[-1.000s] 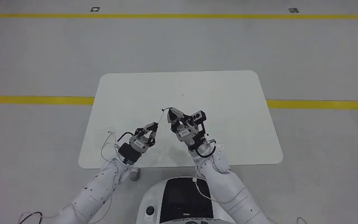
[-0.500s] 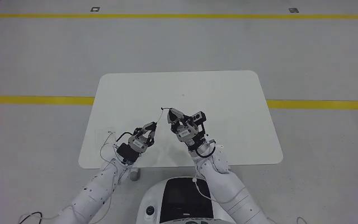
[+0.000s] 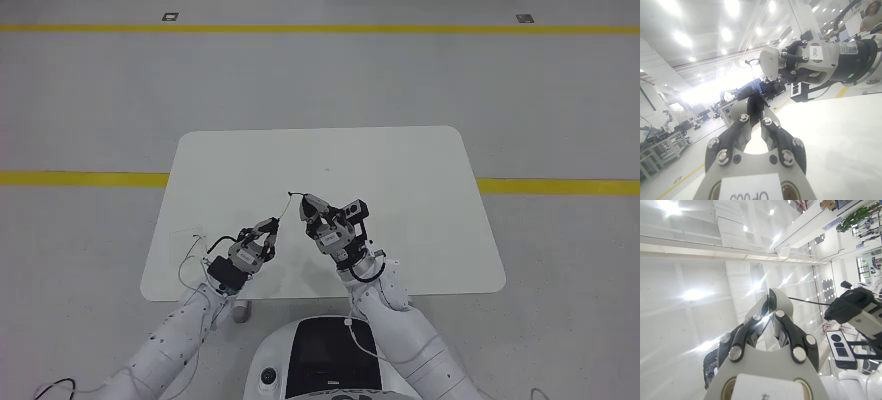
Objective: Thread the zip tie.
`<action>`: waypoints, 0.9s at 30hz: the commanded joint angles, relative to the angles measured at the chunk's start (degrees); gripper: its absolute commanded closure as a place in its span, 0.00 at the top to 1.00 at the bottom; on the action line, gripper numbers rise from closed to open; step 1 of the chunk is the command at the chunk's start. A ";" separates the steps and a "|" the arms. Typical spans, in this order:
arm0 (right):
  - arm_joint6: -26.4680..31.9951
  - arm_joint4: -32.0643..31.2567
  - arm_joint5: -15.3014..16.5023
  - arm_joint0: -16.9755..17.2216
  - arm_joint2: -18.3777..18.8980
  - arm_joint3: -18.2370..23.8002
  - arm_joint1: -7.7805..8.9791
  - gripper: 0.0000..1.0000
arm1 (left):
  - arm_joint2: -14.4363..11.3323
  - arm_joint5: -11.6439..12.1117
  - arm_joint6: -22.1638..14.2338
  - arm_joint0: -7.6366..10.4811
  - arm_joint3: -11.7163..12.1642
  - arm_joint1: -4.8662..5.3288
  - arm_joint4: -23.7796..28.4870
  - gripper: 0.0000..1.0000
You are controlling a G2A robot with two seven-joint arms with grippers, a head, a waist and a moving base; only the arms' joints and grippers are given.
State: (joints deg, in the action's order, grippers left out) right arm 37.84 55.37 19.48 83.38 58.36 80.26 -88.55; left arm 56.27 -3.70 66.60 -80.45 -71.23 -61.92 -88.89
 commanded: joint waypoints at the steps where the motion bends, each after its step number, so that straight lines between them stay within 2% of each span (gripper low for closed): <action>1: -0.01 -0.03 0.00 0.08 -0.03 -0.10 0.00 0.00 | 0.10 0.05 0.22 -0.11 -0.13 -0.03 0.16 0.00; 27: -0.77 -0.49 -0.15 -0.14 -0.49 -0.87 0.01 0.00 | 1.70 0.33 1.12 -1.23 -1.29 -0.07 -0.54 0.00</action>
State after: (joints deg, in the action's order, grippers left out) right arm 37.09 54.93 19.30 83.25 57.91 79.42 -88.54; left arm 57.95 -3.38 67.66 -81.68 -72.53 -61.97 -89.39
